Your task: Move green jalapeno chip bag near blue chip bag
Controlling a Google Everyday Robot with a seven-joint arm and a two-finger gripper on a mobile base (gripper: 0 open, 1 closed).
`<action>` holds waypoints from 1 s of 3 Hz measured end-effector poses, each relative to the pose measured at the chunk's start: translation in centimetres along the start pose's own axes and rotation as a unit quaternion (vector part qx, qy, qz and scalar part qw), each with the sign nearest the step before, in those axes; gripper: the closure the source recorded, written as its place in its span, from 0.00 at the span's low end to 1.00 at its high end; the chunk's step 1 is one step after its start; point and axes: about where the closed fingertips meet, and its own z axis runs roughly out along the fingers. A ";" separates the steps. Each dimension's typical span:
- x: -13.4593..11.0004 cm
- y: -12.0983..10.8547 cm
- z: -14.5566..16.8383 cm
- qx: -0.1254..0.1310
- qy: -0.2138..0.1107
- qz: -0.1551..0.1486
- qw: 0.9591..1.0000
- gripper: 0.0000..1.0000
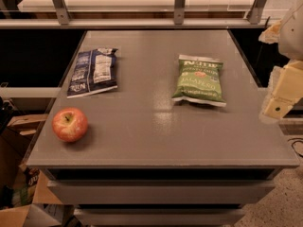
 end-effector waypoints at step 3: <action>-2.8 -1.8 4.2 -0.031 -0.008 -0.119 0.992 0.00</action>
Offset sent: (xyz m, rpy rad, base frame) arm 0.0301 0.0259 -0.0242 -0.0647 0.0236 0.2496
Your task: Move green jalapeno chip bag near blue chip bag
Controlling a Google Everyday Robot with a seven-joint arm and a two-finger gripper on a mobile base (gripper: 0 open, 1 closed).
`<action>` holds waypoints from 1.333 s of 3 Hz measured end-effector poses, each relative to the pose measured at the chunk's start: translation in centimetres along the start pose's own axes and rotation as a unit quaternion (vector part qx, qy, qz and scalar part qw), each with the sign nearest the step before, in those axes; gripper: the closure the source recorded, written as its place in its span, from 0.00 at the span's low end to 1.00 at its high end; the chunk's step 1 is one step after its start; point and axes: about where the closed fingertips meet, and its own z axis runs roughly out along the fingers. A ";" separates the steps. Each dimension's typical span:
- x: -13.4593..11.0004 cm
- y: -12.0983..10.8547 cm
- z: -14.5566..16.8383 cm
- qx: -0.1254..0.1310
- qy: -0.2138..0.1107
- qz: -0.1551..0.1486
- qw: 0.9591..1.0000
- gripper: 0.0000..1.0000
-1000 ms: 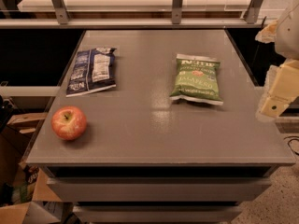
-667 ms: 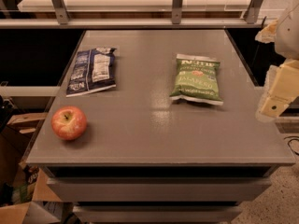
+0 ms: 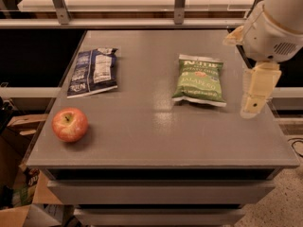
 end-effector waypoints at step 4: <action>-3.4 -5.2 12.6 -0.100 -0.046 -0.227 0.968 0.18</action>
Offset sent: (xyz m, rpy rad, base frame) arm 0.0667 0.0476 -0.0790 -0.0417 0.0949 0.5394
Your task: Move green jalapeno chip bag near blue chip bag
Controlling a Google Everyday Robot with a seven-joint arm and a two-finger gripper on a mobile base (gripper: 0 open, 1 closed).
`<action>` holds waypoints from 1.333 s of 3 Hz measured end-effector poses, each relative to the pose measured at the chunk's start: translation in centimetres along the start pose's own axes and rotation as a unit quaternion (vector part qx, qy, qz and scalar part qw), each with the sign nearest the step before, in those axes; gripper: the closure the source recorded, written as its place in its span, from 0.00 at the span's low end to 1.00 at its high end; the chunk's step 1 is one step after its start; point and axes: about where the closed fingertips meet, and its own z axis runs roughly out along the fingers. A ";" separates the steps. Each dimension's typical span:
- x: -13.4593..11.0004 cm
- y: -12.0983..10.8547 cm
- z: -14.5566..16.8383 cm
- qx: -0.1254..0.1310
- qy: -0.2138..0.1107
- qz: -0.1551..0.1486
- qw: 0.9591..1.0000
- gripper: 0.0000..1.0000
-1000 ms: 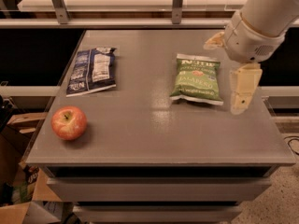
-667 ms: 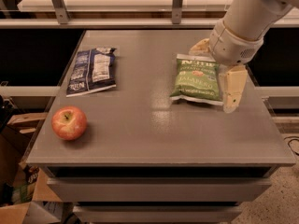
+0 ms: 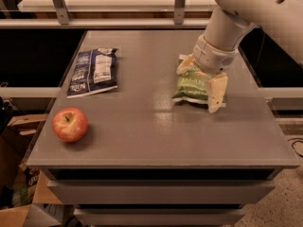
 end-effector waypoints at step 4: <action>0.2 -1.1 1.1 -0.018 -0.012 -0.010 1.000 1.00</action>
Offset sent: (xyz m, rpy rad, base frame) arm 0.0215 0.0053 -0.0327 -0.0139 0.0738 0.0518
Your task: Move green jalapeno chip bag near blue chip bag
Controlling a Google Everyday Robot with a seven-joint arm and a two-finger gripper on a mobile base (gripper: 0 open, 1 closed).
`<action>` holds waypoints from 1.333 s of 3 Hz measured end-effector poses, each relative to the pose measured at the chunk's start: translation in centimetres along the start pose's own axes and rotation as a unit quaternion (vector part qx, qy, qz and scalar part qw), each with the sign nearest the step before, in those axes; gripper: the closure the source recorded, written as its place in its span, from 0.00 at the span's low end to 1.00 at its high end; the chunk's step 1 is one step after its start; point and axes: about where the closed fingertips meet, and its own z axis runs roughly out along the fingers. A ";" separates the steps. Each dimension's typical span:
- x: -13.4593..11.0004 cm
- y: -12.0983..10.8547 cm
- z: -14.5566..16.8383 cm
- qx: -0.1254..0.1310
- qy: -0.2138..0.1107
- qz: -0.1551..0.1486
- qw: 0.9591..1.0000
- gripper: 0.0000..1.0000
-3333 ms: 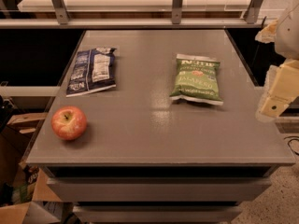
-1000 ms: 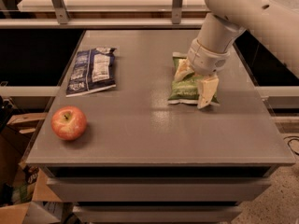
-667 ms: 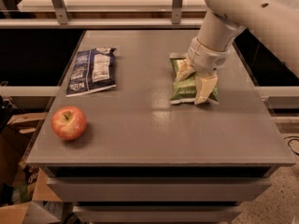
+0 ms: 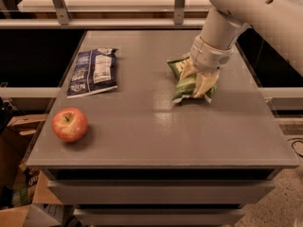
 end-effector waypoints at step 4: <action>-0.2 -2.9 -3.6 0.049 0.019 -0.010 0.999 1.00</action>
Offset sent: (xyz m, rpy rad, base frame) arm 0.0728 0.0150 0.0925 0.0106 -0.2619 -0.0051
